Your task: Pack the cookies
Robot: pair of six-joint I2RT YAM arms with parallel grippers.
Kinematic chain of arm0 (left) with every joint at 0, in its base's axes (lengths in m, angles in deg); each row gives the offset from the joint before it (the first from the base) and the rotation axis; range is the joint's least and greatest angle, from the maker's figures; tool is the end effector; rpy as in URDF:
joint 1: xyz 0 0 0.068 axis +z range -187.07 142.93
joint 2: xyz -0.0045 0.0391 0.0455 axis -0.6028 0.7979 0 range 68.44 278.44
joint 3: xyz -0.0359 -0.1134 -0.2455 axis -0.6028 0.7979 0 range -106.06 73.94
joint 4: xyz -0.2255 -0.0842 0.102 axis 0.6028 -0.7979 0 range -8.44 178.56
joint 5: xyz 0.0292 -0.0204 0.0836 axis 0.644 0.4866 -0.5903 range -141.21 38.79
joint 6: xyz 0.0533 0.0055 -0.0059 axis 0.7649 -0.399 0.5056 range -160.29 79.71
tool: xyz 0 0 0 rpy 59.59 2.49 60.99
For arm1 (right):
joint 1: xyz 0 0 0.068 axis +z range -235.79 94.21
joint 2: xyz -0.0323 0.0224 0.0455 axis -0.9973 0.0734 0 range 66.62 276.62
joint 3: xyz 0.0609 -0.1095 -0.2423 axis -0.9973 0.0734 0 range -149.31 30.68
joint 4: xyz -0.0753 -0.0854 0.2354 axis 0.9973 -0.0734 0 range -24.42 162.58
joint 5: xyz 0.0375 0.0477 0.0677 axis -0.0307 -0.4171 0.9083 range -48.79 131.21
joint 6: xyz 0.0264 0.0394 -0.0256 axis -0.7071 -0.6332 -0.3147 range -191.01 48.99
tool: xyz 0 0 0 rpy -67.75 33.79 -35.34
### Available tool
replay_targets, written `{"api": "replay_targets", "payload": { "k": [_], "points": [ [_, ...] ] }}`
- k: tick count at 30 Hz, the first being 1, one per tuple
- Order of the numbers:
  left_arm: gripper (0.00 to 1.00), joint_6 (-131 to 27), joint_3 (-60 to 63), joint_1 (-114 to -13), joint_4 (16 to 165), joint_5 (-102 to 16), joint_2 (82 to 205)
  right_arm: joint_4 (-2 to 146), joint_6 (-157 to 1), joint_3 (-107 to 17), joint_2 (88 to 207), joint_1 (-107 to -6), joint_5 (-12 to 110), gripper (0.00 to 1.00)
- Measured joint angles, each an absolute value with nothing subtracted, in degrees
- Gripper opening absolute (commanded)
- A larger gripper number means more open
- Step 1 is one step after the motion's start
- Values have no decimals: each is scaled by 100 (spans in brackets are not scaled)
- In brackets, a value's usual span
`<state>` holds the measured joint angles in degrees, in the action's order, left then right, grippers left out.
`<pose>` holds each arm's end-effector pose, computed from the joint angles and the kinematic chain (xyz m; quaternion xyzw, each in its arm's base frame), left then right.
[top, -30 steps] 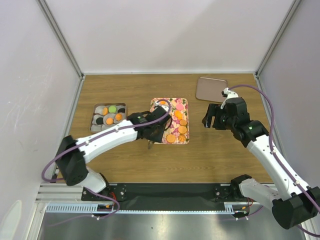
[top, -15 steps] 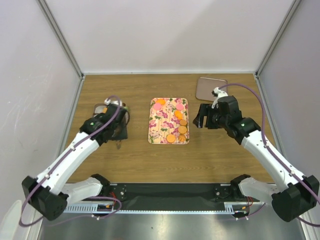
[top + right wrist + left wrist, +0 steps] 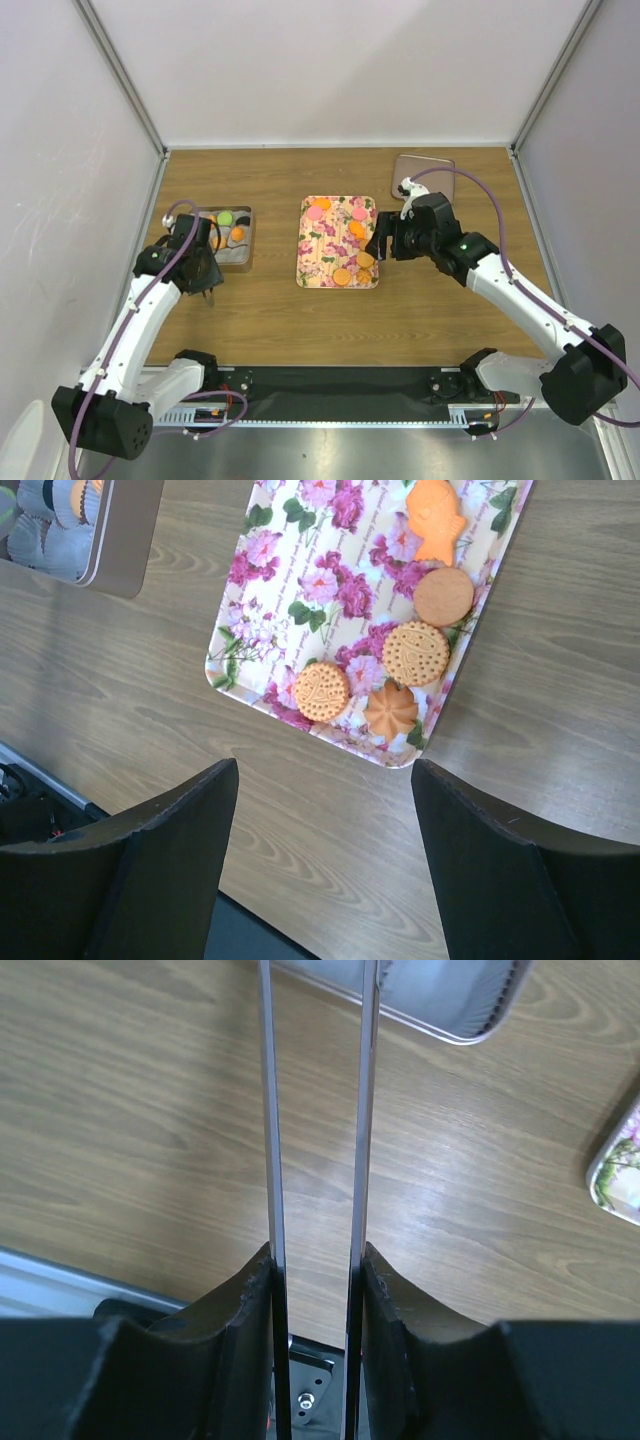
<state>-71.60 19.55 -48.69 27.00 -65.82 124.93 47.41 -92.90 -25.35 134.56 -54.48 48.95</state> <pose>0.1677 -0.0254 0.2874 -0.1937 0.9466 0.0325 0.2556 0.2197 0.1393 0.3004 -0.1033 0.8877 0.2532 0.3704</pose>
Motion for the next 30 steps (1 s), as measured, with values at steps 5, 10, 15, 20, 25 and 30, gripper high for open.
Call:
{"api": "replay_targets", "payload": {
  "k": [5,10,15,20,25,30],
  "points": [
    [36,-7119,1999,-4491,2622,-6502,12425,4829,-9276,-2467,13458,-5455,4902,77],
    [36,-7095,2115,-4292,2619,-6434,12416,4857,-9274,-2373,13454,-5529,4928,77],
    [36,-7071,2167,-4213,2622,-6429,12447,4879,-9276,-2318,13448,-5592,4950,77],
    [37,-7071,2180,-4117,2635,-6429,12526,4899,-9276,-2288,13439,-5619,4972,77],
    [39,-7073,2233,-4078,2678,-6432,12534,4914,-9276,-2259,13439,-5634,5007,77],
    [40,-7071,2263,-4045,2707,-6432,12561,4925,-9276,-2259,13439,-5640,5031,77]
  ]
}}
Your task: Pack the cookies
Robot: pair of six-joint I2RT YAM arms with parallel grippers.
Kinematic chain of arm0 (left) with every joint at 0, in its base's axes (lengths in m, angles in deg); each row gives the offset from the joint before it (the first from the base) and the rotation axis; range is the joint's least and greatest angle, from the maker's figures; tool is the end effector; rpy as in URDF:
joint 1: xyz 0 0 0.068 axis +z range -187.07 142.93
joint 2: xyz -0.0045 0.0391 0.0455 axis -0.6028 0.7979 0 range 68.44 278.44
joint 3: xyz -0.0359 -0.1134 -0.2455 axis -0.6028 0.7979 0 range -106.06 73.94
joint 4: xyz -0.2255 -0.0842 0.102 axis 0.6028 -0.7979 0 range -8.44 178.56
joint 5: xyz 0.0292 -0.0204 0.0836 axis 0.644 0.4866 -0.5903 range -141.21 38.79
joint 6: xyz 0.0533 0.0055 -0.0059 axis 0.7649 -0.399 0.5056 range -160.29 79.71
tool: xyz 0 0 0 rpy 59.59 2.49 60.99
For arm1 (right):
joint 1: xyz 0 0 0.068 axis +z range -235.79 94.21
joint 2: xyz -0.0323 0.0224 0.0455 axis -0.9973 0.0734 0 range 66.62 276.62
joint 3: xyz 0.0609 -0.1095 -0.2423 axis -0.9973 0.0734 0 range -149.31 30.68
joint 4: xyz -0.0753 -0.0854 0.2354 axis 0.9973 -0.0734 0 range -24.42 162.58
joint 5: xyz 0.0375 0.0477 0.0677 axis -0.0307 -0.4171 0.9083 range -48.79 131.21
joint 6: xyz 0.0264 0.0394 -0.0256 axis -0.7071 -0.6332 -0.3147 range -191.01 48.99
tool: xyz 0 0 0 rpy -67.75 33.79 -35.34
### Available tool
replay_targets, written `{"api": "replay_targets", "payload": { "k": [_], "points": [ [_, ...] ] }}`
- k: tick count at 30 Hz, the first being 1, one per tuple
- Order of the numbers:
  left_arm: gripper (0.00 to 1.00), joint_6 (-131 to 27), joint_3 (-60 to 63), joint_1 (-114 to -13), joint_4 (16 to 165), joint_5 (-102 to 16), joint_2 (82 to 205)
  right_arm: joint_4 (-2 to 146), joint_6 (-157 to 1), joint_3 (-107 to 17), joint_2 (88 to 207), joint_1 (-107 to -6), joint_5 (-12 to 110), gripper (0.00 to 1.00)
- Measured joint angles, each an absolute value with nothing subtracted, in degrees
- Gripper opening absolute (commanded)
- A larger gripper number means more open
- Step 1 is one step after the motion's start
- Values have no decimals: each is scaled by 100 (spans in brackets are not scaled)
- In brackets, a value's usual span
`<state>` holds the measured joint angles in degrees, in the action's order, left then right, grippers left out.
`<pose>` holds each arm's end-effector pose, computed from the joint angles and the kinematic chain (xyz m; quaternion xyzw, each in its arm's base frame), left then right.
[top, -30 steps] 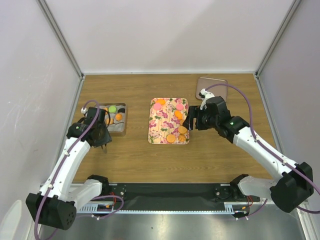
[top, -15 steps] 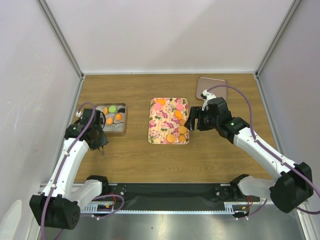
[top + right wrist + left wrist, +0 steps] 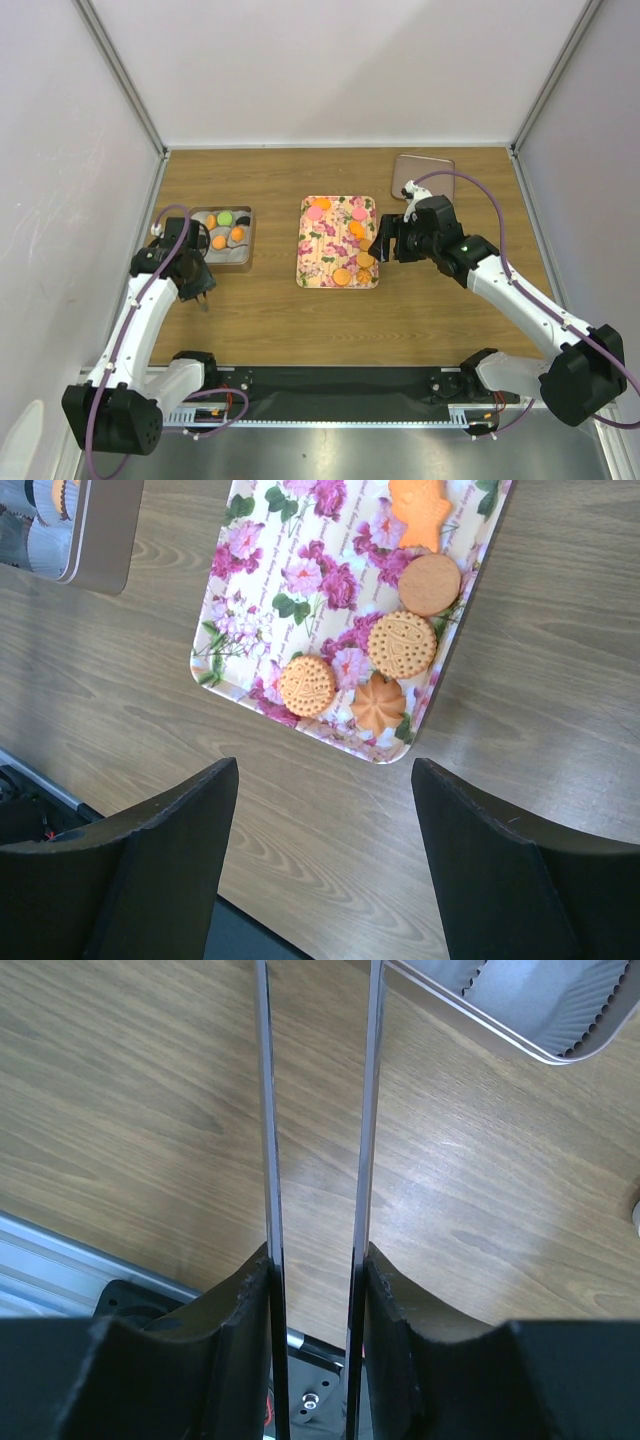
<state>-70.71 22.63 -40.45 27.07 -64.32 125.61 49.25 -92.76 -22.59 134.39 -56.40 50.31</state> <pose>0.1687 -0.0019 0.2697 -0.2495 0.9419 0.0504 0.2192 0.2225 0.1318 0.2877 -0.0945 0.8910 0.2535 0.3646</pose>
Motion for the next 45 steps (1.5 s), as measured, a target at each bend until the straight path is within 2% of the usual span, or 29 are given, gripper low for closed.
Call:
{"api": "replay_targets", "payload": {
  "k": [20,40,45],
  "points": [
    [47,-7069,2263,-4019,2803,-6429,12661,4936,-9276,-2255,13415,-5667,5073,77],
    [47,-7018,2191,-4027,2748,-6388,12524,5012,-9276,-2167,13408,-5682,5073,77],
    [47,-7027,1783,-4399,2652,-6414,12510,5012,-9276,-2167,13408,-5730,5062,77]
  ]
}}
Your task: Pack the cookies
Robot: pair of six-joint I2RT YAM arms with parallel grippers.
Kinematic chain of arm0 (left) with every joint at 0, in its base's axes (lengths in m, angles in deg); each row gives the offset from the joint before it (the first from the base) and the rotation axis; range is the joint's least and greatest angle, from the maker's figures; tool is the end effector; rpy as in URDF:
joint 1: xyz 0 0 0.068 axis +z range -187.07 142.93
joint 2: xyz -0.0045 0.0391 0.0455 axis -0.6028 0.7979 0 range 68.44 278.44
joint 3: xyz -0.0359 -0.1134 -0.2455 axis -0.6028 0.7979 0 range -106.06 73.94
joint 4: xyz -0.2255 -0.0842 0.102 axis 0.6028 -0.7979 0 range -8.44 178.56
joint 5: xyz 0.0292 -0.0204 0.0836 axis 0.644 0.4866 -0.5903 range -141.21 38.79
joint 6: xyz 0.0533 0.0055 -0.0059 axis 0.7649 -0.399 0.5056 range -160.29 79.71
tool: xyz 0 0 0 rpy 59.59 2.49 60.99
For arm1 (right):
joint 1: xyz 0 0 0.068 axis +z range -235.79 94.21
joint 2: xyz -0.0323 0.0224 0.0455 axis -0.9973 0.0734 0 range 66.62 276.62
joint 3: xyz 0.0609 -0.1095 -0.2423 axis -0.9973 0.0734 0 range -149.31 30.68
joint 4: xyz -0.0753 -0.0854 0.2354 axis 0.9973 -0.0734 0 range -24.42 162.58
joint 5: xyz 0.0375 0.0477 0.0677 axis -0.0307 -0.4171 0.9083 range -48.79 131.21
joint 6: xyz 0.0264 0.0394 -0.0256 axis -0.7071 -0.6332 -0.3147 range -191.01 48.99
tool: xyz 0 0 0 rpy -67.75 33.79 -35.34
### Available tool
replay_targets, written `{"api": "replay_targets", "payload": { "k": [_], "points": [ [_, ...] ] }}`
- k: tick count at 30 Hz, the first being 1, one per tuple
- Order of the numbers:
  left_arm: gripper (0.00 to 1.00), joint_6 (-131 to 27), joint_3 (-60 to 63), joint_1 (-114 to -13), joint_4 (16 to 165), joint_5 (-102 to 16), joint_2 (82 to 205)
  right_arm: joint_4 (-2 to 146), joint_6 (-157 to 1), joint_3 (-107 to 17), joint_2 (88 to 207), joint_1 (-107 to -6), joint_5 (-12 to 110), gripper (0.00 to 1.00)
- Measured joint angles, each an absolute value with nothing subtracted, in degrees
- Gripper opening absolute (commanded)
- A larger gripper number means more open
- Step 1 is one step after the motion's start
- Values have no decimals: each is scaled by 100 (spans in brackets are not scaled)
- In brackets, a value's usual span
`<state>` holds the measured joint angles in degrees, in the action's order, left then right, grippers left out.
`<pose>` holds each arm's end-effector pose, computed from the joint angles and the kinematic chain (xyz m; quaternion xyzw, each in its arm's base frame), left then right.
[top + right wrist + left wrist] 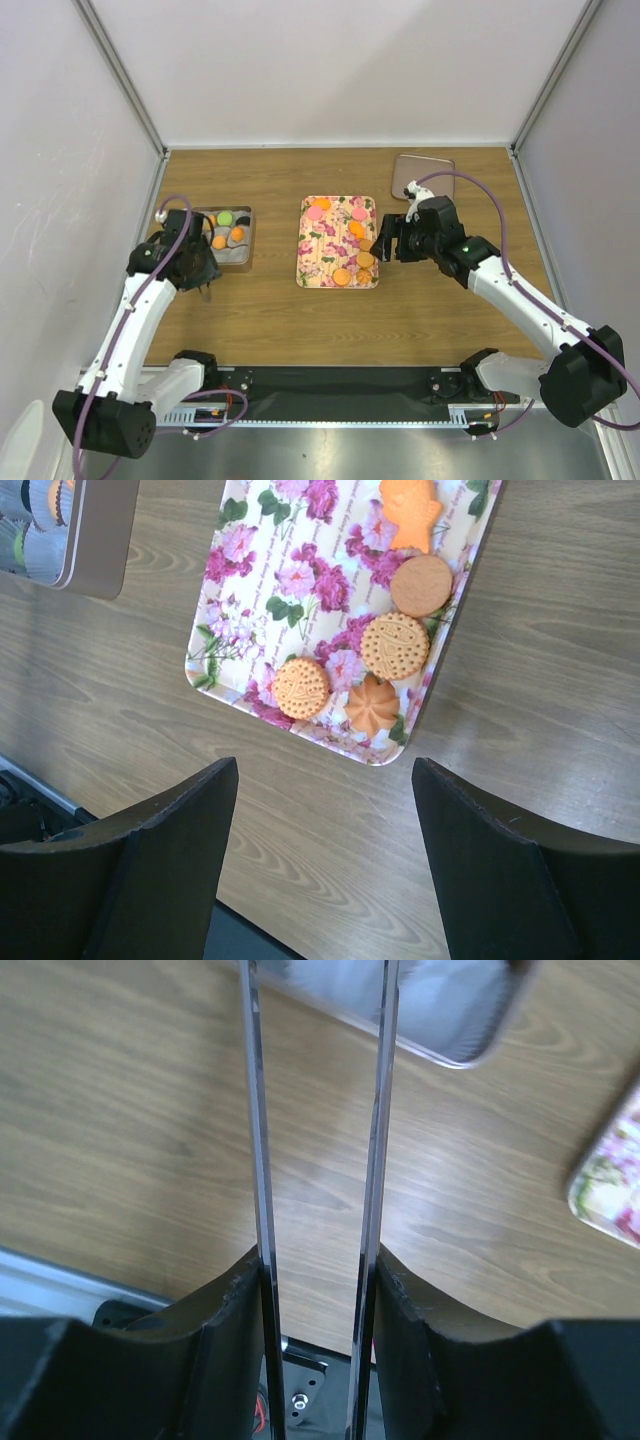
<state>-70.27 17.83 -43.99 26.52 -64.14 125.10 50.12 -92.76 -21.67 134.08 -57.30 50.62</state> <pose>0.1702 -0.0127 0.2952 -0.2191 0.9405 0.0293 0.2579 0.2235 0.1279 0.2848 -0.0887 0.8904 0.2536 0.3674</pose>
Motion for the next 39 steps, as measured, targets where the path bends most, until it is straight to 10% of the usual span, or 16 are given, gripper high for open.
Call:
{"api": "replay_targets", "payload": {
  "k": [17,39],
  "points": [
    [49,-7471,563,-7765,3203,-6748,14346,4488,-9309,-2318,13362,-5798,4515,77],
    [50,-7368,-1415,-9063,3981,-6576,17155,3519,-9171,-2495,12573,-6305,4008,77]
  ]
}}
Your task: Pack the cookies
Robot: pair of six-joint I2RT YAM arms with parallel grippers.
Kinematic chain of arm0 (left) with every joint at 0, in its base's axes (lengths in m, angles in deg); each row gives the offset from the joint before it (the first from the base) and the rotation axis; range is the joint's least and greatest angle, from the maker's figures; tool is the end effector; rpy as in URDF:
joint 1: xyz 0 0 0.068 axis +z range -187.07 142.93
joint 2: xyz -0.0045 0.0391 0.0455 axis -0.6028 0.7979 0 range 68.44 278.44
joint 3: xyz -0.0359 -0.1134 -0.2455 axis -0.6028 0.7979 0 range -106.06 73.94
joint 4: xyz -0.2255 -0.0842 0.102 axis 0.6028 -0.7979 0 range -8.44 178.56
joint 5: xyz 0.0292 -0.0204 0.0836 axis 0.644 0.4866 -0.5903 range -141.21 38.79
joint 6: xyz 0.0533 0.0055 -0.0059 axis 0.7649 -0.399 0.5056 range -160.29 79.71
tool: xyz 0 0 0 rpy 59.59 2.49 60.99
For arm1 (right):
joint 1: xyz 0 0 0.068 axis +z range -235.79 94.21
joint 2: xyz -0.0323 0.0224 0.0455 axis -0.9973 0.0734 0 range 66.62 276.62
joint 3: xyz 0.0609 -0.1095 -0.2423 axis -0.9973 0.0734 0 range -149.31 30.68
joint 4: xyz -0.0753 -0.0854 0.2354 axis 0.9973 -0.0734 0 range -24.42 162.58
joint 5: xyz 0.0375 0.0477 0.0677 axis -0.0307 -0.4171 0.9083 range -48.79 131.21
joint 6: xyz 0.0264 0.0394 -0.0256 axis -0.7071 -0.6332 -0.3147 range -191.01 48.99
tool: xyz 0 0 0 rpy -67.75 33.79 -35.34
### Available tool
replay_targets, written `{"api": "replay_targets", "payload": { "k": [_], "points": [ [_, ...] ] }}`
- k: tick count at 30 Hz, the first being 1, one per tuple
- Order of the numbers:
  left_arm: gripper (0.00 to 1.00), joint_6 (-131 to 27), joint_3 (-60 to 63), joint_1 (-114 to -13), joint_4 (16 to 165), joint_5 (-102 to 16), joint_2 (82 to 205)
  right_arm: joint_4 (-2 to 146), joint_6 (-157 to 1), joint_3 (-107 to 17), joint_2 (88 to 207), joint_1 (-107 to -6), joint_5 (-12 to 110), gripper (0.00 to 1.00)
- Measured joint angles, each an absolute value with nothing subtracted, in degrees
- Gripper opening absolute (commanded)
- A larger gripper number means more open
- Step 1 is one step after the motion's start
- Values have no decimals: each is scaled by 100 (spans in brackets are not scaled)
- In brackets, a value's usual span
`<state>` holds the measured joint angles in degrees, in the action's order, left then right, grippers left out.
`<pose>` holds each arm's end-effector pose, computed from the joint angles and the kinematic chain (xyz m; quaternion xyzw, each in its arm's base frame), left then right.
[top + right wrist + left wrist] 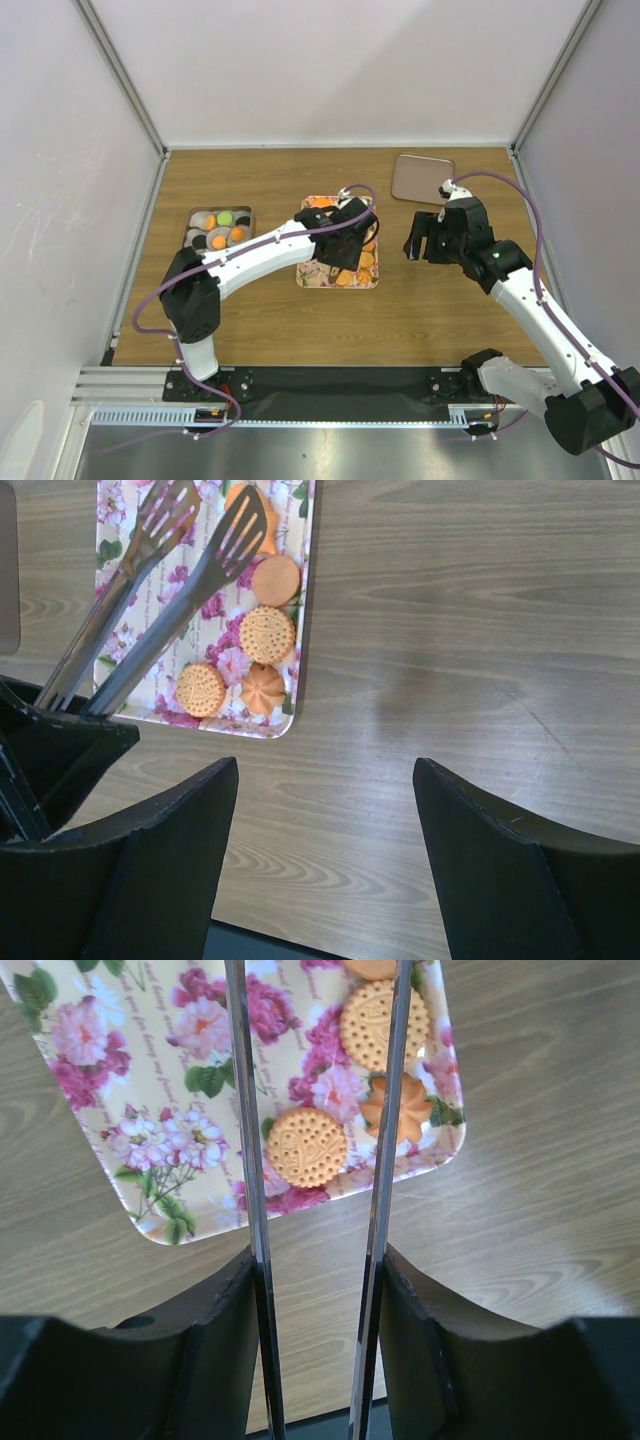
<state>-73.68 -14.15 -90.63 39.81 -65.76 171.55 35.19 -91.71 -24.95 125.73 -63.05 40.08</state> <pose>0.2328 -0.3004 0.2678 0.1409 0.9562 -0.0654 0.2482 0.1990 0.0827 0.3133 -0.0121 0.9094 0.1456 0.3895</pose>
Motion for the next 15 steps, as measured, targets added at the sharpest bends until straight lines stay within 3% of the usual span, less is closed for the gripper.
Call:
{"api": "replay_targets", "payload": {
  "k": [15],
  "points": [
    [51,-7375,-1454,-9170,3918,-6580,17315,3469,-9171,-2495,12519,-6307,4019,77]
  ]
}}
